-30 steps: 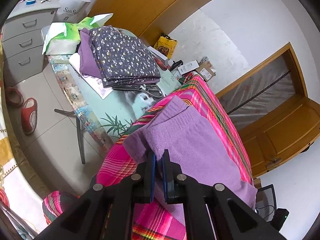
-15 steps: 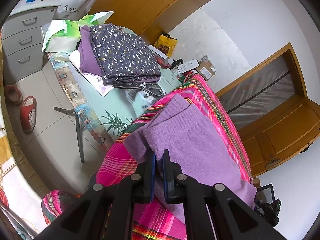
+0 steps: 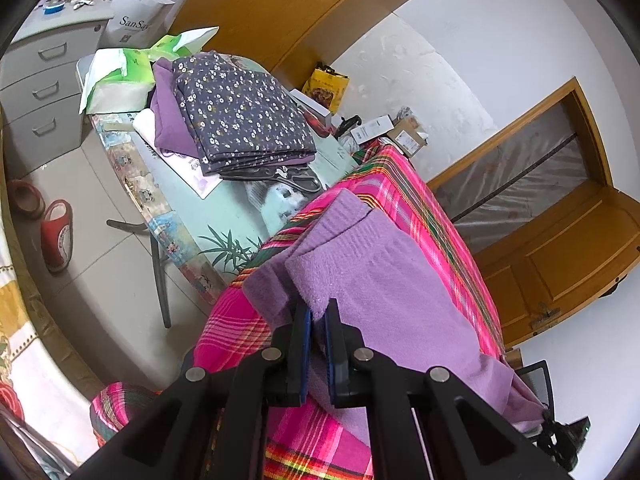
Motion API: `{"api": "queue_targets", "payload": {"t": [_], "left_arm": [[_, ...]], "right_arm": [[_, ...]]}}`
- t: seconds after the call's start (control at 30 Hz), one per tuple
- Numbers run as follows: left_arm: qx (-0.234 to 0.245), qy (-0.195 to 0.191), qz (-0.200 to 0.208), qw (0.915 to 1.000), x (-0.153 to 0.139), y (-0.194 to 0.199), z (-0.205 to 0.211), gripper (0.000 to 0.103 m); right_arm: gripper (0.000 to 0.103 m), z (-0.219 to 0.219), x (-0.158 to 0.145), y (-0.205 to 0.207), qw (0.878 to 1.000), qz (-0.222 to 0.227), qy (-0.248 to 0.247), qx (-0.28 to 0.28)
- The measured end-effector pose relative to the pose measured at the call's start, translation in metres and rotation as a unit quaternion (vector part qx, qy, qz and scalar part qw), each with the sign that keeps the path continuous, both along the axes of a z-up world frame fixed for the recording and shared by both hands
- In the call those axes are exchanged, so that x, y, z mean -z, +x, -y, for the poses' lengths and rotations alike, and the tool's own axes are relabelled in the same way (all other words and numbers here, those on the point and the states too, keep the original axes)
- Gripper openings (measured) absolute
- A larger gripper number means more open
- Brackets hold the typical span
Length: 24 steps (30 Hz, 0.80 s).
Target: Fold clothes
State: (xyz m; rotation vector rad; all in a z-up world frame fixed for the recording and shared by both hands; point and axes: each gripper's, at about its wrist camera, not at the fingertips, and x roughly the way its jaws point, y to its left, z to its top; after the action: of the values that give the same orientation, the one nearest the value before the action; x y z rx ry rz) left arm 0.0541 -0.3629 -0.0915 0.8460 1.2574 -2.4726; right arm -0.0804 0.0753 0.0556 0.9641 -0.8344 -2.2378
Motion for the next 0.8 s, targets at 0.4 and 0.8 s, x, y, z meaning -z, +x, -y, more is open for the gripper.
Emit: {"api": "queue_targets", "payload": {"t": [0.4, 0.8], "left_arm": [[0.011, -0.01, 0.013, 0.9998, 0.003, 0.001, -0.002, 0.007], [-0.001, -0.051, 0.031, 0.9982, -0.006, 0.007, -0.011, 0.012]], "right_arm": [[0.003, -0.027, 0.081, 0.066, 0.989, 0.144, 0.023, 0.016], [0.035, -0.011, 0.036, 0.06, 0.988, 0.032, 0.154, -0.014]]}}
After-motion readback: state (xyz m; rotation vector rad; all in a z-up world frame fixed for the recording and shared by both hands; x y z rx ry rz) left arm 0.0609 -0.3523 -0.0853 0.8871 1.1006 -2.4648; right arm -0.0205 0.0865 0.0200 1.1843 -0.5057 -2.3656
